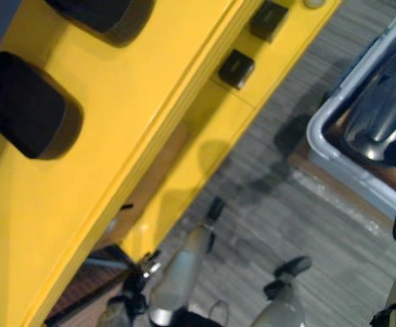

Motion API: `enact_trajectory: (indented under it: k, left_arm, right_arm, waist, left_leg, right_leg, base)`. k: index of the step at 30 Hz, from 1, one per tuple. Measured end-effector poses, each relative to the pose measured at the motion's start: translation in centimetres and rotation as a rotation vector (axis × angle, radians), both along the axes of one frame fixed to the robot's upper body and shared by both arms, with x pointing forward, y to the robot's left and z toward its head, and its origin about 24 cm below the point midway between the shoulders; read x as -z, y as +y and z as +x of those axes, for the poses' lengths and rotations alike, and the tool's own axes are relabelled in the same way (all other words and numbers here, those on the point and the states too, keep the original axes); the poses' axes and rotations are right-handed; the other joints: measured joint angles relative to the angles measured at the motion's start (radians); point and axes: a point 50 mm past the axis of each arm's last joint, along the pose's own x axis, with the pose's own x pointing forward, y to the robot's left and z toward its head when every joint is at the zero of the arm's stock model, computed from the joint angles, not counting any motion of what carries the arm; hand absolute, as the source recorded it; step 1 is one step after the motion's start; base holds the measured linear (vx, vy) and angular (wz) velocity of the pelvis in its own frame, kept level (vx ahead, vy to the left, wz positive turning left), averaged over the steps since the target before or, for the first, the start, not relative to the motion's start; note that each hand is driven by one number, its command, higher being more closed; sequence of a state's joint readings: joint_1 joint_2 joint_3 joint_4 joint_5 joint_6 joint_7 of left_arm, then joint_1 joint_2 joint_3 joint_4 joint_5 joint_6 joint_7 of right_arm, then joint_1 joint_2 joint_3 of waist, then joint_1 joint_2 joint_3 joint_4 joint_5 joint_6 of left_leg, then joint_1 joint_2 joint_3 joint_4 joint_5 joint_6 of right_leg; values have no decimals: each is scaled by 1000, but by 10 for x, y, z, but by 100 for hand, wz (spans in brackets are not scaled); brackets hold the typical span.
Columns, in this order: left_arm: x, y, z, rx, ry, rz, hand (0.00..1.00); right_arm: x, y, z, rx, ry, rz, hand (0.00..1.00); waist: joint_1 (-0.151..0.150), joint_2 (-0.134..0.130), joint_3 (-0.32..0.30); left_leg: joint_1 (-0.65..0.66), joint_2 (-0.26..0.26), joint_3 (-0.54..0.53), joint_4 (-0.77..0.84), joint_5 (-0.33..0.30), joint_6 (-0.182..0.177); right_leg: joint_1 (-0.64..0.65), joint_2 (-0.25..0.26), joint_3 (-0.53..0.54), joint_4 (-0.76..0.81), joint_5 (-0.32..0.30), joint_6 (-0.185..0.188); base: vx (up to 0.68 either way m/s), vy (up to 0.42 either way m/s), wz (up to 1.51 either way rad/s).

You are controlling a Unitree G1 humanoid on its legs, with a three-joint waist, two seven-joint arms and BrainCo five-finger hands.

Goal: Walk over and take plastic housings, then place them on the shelf

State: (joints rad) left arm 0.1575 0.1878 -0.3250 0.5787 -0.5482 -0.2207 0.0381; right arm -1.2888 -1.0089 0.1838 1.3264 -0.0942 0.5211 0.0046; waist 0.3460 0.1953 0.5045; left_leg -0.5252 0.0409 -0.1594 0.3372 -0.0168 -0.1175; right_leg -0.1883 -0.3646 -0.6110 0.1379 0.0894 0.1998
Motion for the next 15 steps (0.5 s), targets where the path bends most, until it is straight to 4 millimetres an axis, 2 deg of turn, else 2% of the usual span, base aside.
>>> enact_trajectory:
  k: [3, 6, 9, 11, 15]
  left_arm:
    - [-7, -1, 5, 3, -48, 2, 0]
    - [-14, 0, 11, 1, -89, 32, 0]
    - [-27, -7, 19, 27, -162, 62, 0]
    - [-32, -9, 23, 31, -187, 63, 0]
    - [-41, -7, 34, 47, -232, 101, 0]
  right_arm:
    - [6, 0, 2, -6, -27, 11, 100]
    - [28, 9, 12, -28, -21, -10, 100]
    - [54, 28, 28, -92, 12, -65, 100]
    - [60, 32, 30, -102, 14, -108, 100]
    - [65, 41, 36, -106, -34, -273, 100]
  waist:
    - [-5, -10, -7]
    - [-11, -32, -35]
    - [-35, -58, -58]
    - [-37, -68, -57]
    - [-77, -93, -55]
  left_leg:
    - [5, 4, 0, -16, 10, -2]
    - [20, 13, 6, -24, 13, -4]
    - [45, 28, 24, -32, 14, -6]
    - [57, 38, 40, -36, 14, -7]
    - [95, 61, 66, -67, 28, -19]
  right_leg:
    - [-1, 1, 0, -1, 1, 0]
    - [4, 6, 7, -5, 1, -1]
    - [16, 17, 21, -17, 9, -11]
    - [16, 25, 39, -25, 14, -18]
    - [15, 44, 69, -27, 16, -36]
  base:
    - [-55, -8, 1]
    - [-55, -20, -7]
    - [-57, -16, -14]
    - [-98, -18, -28]
    - [-93, -29, -24]
